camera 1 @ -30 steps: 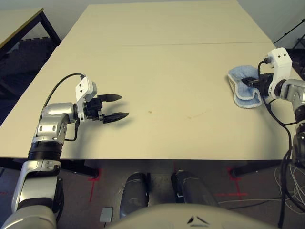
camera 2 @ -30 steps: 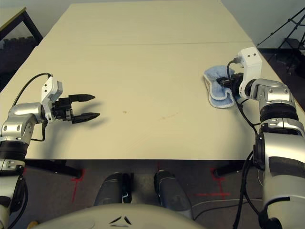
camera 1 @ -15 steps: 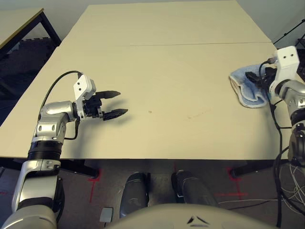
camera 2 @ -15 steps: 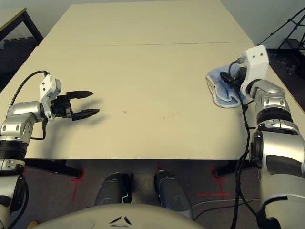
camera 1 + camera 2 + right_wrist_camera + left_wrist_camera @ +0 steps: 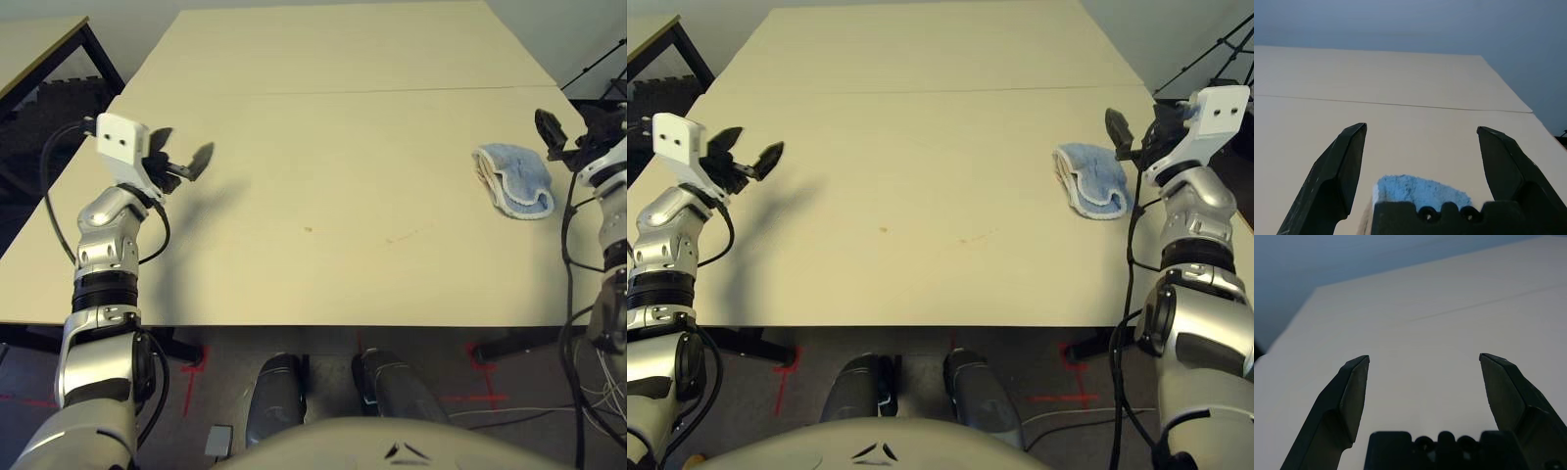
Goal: Wipe the water off the table with a rag.
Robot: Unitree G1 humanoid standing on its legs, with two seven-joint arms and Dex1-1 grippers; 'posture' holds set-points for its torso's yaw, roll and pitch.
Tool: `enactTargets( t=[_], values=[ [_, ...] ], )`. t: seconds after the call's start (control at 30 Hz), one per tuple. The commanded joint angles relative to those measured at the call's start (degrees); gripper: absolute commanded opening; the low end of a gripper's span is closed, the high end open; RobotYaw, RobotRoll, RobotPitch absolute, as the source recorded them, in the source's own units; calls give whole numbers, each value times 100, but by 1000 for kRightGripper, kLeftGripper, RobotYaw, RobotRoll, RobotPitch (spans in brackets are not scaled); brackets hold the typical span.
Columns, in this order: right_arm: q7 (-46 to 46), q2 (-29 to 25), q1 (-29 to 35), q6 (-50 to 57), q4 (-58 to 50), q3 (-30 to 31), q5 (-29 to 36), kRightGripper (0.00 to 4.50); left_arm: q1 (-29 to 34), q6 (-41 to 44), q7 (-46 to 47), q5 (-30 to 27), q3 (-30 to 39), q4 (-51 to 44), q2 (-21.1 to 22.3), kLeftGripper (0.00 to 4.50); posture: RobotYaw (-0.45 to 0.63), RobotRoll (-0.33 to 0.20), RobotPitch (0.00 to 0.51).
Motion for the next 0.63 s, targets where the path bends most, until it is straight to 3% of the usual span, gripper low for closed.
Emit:
enactTargets(
  t=[0.03,0.3,0.63],
  values=[
    [58,49,320,-118,-309,-217,211,4476,-60,-209,393,121,150,275,51,4500,-122,0,113],
    [6,165,895,-159,-663,-375,412,4476,-147,-461,926,170,270,653,36,4500,-126,0,109],
    [-89,248,1061,-124,-799,-318,447,4476,-350,-643,993,230,201,1026,33,4500,-135,0,104]
  ],
)
